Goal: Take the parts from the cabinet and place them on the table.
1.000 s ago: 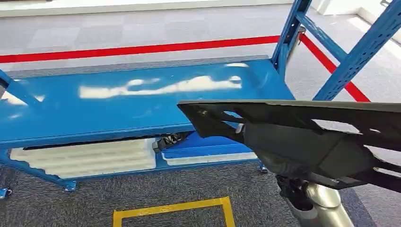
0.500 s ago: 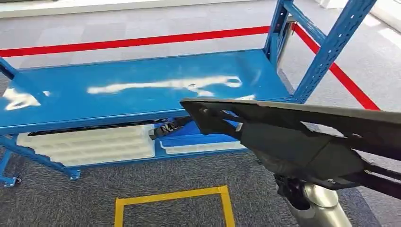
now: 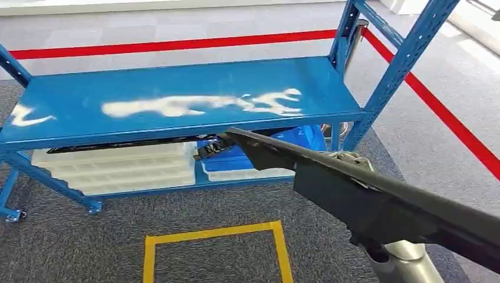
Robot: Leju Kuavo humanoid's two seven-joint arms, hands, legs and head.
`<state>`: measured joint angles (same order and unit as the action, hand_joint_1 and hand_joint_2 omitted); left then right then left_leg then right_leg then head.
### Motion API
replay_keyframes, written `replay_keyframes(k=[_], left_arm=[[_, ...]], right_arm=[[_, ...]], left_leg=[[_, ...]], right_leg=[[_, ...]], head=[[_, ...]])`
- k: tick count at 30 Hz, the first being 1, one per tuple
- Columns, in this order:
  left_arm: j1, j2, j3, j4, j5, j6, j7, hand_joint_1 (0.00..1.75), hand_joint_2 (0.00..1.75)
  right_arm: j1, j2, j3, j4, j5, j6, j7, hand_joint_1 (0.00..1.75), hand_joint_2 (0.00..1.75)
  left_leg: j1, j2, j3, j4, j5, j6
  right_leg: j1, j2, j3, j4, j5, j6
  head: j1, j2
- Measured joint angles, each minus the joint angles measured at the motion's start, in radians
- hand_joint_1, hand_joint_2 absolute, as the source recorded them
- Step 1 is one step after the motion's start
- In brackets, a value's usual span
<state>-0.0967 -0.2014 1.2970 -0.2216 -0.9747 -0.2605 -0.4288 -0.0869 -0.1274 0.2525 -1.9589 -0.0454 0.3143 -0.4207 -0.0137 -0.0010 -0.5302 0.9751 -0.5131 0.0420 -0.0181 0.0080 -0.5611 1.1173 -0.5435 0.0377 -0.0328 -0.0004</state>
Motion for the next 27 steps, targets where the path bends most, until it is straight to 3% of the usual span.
replay_keyframes(k=[1, 2, 5, 6, 8, 10, 11, 12, 13, 15, 16, 17, 18, 19, 21, 22, 23, 24, 25, 26, 27], left_arm=[[-0.002, 0.000, 0.000, 0.000, 0.000, 0.000, 0.002, 0.00, 1.75], [-0.007, -0.001, 0.000, 0.000, 0.000, 0.000, 0.004, 0.00, 1.75], [-0.004, -0.001, 0.000, 0.000, 0.000, 0.000, 0.006, 0.00, 1.75], [-0.003, 0.002, 0.000, 0.000, 0.000, 0.001, 0.007, 0.00, 1.75], [-0.002, 0.002, 0.000, 0.000, 0.000, 0.001, 0.008, 0.00, 1.75], [-0.003, 0.002, 0.000, 0.000, 0.000, 0.001, 0.010, 0.00, 1.75], [-0.001, 0.002, 0.000, 0.000, 0.000, 0.002, 0.010, 0.00, 1.75], [0.001, 0.002, 0.000, 0.000, 0.000, 0.002, 0.010, 0.00, 1.75], [0.003, 0.002, 0.000, 0.000, 0.000, 0.002, 0.010, 0.00, 1.75], [0.003, 0.002, 0.000, 0.000, 0.000, 0.003, 0.010, 0.00, 1.75], [0.003, 0.002, 0.000, 0.000, 0.000, 0.003, 0.010, 0.00, 1.75], [0.001, 0.002, 0.000, 0.000, 0.000, 0.004, 0.010, 0.00, 1.75], [0.000, 0.002, 0.000, 0.000, 0.001, 0.005, 0.010, 0.00, 1.75], [0.001, 0.002, 0.000, 0.000, 0.000, 0.005, 0.010, 0.00, 1.75], [0.001, 0.003, 0.000, 0.000, 0.000, 0.007, 0.009, 0.00, 1.75], [0.002, 0.003, 0.000, 0.000, 0.000, 0.007, 0.009, 0.00, 1.75], [0.000, 0.003, 0.000, 0.000, 0.000, 0.007, 0.006, 0.00, 1.75], [-0.002, 0.003, 0.000, 0.000, 0.000, 0.006, 0.006, 0.00, 1.75], [-0.004, 0.003, 0.000, 0.000, 0.000, 0.005, 0.005, 0.00, 1.75], [-0.003, 0.003, 0.000, 0.000, 0.000, 0.004, 0.005, 0.00, 1.75], [-0.002, 0.003, 0.000, 0.000, 0.000, 0.003, 0.005, 0.00, 1.75]], right_arm=[[-0.001, -0.002, 0.000, 0.000, 0.002, 0.000, -0.001, 1.75, 1.75], [0.001, -0.003, 0.000, -0.001, 0.006, 0.000, -0.001, 1.75, 1.75], [-0.001, -0.008, 0.000, -0.002, 0.010, 0.000, -0.002, 1.75, 1.75], [-0.002, -0.007, 0.001, -0.002, 0.010, 0.000, -0.002, 1.75, 1.75], [0.000, -0.008, 0.000, -0.002, 0.010, 0.000, -0.003, 1.75, 1.75], [0.000, -0.008, 0.000, -0.002, 0.010, 0.000, -0.004, 1.75, 1.75], [0.001, -0.008, 0.000, -0.002, 0.010, 0.000, -0.004, 1.75, 1.75], [0.002, -0.008, 0.000, -0.001, 0.010, 0.000, -0.005, 1.75, 1.75], [0.002, -0.008, 0.000, -0.002, 0.010, 0.001, -0.007, 1.75, 1.75], [0.000, -0.008, 0.000, -0.002, 0.010, 0.001, -0.012, 1.75, 1.75], [0.000, -0.007, 0.000, -0.003, 0.009, 0.002, -0.013, 1.75, 1.75], [0.000, -0.008, 0.000, -0.003, 0.008, 0.002, -0.015, 1.75, 1.75], [-0.001, -0.008, 0.000, -0.003, 0.008, 0.003, -0.016, 1.75, 1.75], [0.000, -0.008, 0.000, -0.003, 0.007, 0.005, -0.016, 1.75, 1.75], [-0.003, -0.007, 0.001, -0.003, 0.004, 0.013, -0.021, 1.75, 1.75], [-0.004, -0.008, 0.001, -0.004, 0.005, 0.016, -0.022, 1.75, 1.75], [-0.005, -0.009, 0.001, -0.003, 0.006, 0.022, -0.026, 1.75, 1.75], [-0.004, -0.011, 0.002, -0.002, 0.008, 0.024, -0.030, 1.75, 1.75], [-0.003, -0.014, 0.002, 0.000, 0.011, 0.025, -0.031, 1.75, 1.75], [-0.003, -0.016, 0.003, 0.003, 0.015, 0.029, -0.034, 1.75, 1.75], [-0.004, -0.018, 0.004, 0.005, 0.015, 0.033, -0.035, 1.75, 1.75]], left_leg=[[0.003, -0.001, -0.009, 0.010, -0.001, -0.001], [-0.002, -0.008, -0.026, 0.023, 0.000, -0.005], [0.000, -0.031, -0.039, 0.029, 0.012, -0.023], [-0.003, -0.035, -0.049, 0.035, 0.007, -0.026], [0.004, -0.018, -0.076, 0.095, -0.051, -0.047], [0.015, -0.013, -0.143, 0.259, -0.132, -0.063], [0.017, -0.012, -0.168, 0.323, -0.151, -0.067], [0.020, -0.011, -0.172, 0.344, -0.145, -0.070], [0.022, -0.010, -0.154, 0.314, -0.116, -0.071], [0.020, 0.007, -0.067, 0.144, -0.024, -0.062], [0.015, 0.038, -0.025, 0.058, 0.009, -0.052], [0.002, 0.071, -0.010, 0.035, -0.007, -0.042], [-0.003, 0.071, -0.015, 0.030, -0.002, -0.033], [-0.006, 0.061, -0.019, 0.030, -0.003, -0.031], [-0.007, 0.039, -0.021, 0.016, 0.000, -0.015], [0.007, 0.036, -0.016, 0.007, 0.008, -0.007], [0.005, 0.024, -0.018, 0.004, 0.011, -0.005], [0.005, 0.014, -0.019, 0.005, 0.013, -0.003], [0.004, 0.003, -0.020, 0.005, 0.014, -0.001], [0.002, -0.008, -0.021, 0.006, 0.014, 0.000], [0.002, -0.020, -0.022, 0.008, 0.014, -0.001]], right_leg=[[-0.001, 0.033, 0.045, -0.082, -0.003, -0.005], [-0.003, 0.049, 0.059, -0.108, -0.014, -0.009], [0.002, 0.022, 0.053, -0.108, -0.019, -0.013], [-0.009, 0.010, 0.050, -0.116, -0.019, -0.017], [-0.010, -0.009, 0.044, -0.116, -0.016, -0.031], [-0.009, -0.032, 0.039, -0.115, -0.014, -0.034], [-0.009, -0.043, 0.039, -0.114, -0.014, -0.034], [-0.009, -0.054, 0.039, -0.114, -0.014, -0.034], [-0.009, -0.065, 0.040, -0.114, -0.014, -0.034], [-0.007, -0.084, 0.045, -0.114, -0.016, -0.031], [-0.006, -0.092, 0.046, -0.115, -0.017, -0.029], [-0.002, -0.100, 0.045, -0.114, -0.018, -0.027], [-0.004, -0.108, 0.043, -0.115, -0.015, -0.021], [-0.006, -0.117, 0.043, -0.115, -0.015, -0.018], [-0.004, -0.137, 0.045, -0.119, -0.014, -0.005], [-0.009, -0.115, 0.042, -0.112, -0.028, -0.001], [-0.008, -0.042, 0.030, -0.080, -0.055, -0.002], [-0.008, -0.022, 0.000, -0.010, -0.098, -0.005], [-0.008, -0.017, -0.038, 0.074, -0.136, -0.005], [-0.006, -0.014, -0.073, 0.151, -0.161, -0.004], [-0.006, -0.013, -0.094, 0.193, -0.162, -0.003]], head=[[0.000, 0.000], [-0.001, 0.000], [0.000, 0.000], [0.000, 0.000], [-0.002, 0.000], [-0.002, 0.000], [-0.002, 0.000], [-0.002, 0.000], [-0.002, 0.000], [-0.002, 0.000], [-0.002, 0.000], [-0.002, 0.000], [-0.002, 0.000], [-0.002, 0.000], [-0.002, 0.000], [-0.002, 0.000], [-0.001, 0.000], [0.002, 0.000], [0.002, 0.000], [0.002, 0.000], [0.002, 0.000]])
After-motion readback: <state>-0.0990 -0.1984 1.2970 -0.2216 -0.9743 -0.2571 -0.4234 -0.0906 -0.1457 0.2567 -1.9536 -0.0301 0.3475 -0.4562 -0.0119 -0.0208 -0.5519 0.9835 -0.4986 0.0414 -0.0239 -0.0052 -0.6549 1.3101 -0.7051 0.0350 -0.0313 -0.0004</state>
